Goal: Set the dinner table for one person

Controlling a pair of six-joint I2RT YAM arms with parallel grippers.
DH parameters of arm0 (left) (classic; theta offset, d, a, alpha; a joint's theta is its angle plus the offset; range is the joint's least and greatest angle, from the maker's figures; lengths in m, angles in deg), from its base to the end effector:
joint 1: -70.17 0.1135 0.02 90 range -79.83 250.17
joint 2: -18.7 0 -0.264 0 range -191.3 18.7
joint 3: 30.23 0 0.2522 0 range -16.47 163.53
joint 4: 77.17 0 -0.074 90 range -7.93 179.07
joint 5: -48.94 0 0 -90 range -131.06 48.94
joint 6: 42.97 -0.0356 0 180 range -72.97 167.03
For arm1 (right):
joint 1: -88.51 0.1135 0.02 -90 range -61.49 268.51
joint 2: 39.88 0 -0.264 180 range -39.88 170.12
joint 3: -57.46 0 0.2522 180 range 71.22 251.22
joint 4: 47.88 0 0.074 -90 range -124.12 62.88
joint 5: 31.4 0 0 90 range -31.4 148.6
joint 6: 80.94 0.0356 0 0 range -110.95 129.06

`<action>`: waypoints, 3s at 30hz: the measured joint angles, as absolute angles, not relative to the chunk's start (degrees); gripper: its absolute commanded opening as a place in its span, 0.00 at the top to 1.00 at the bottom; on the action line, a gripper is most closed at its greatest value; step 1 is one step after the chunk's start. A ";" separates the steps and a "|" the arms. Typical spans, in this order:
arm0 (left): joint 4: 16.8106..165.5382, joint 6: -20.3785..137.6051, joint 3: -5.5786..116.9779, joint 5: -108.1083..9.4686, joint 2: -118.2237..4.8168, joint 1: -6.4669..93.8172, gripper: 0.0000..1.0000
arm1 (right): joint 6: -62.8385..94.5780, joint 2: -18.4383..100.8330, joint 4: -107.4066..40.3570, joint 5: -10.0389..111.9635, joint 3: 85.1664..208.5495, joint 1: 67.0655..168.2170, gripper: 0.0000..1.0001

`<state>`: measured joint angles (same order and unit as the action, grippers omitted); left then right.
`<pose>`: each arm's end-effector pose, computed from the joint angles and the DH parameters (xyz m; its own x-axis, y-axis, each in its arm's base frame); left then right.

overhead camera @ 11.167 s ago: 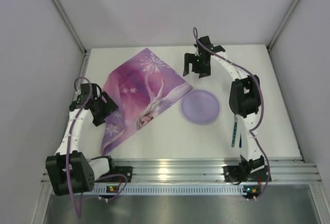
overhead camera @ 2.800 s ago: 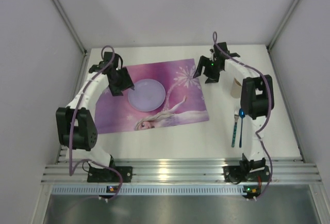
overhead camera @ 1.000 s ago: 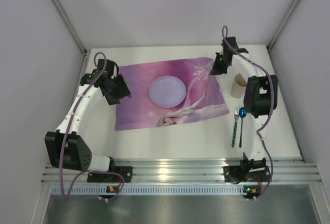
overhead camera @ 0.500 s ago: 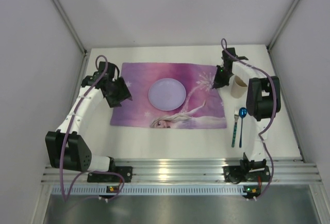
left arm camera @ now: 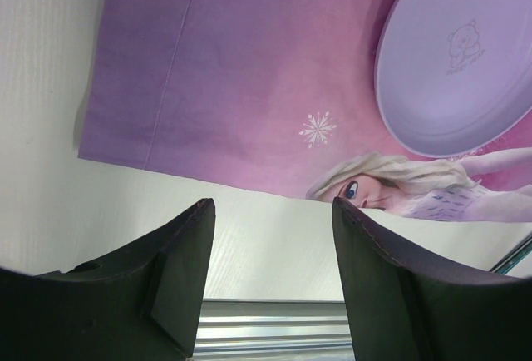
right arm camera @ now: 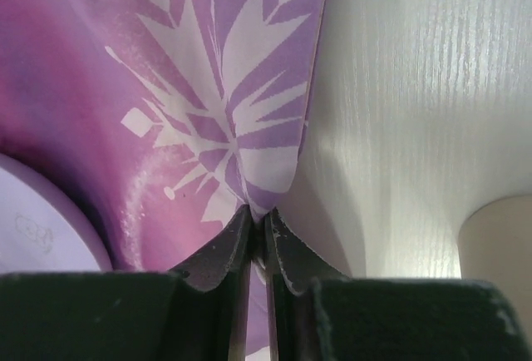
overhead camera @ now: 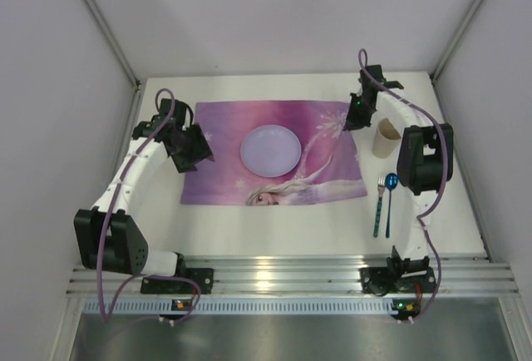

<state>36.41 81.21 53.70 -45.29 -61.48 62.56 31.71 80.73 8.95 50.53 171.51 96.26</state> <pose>0.2741 -0.0393 0.2928 -0.8215 -0.4555 -0.3430 -0.3577 0.8801 -0.3121 0.4491 0.0662 0.2142 -0.8930 0.2633 -0.3650 0.1604 0.9440 0.2883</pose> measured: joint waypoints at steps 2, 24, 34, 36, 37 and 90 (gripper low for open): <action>36.41 81.19 53.70 -45.27 -61.41 62.56 0.36 | 31.73 80.76 9.32 50.66 171.51 96.26 0.47; 39.88 81.43 52.54 -46.56 -62.48 62.32 0.37 | 31.05 56.41 18.13 52.49 176.65 95.96 0.15; 42.59 81.43 52.74 -48.35 -67.07 61.64 0.37 | 29.31 58.09 23.72 61.89 172.69 94.89 0.18; 42.74 81.40 52.76 -48.57 -67.10 61.62 0.37 | 28.98 59.49 24.49 63.27 172.45 94.56 0.19; 42.81 81.38 52.78 -48.72 -67.10 61.60 0.37 | 28.89 59.99 24.71 63.69 172.45 94.36 0.19; 42.81 77.10 54.82 -48.92 -70.09 61.55 0.37 | 28.34 89.28 31.96 72.08 204.80 109.68 1.00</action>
<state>42.81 77.10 54.82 -48.92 -70.09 61.55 28.34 89.28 31.96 72.08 204.80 109.68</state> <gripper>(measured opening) 0.633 0.023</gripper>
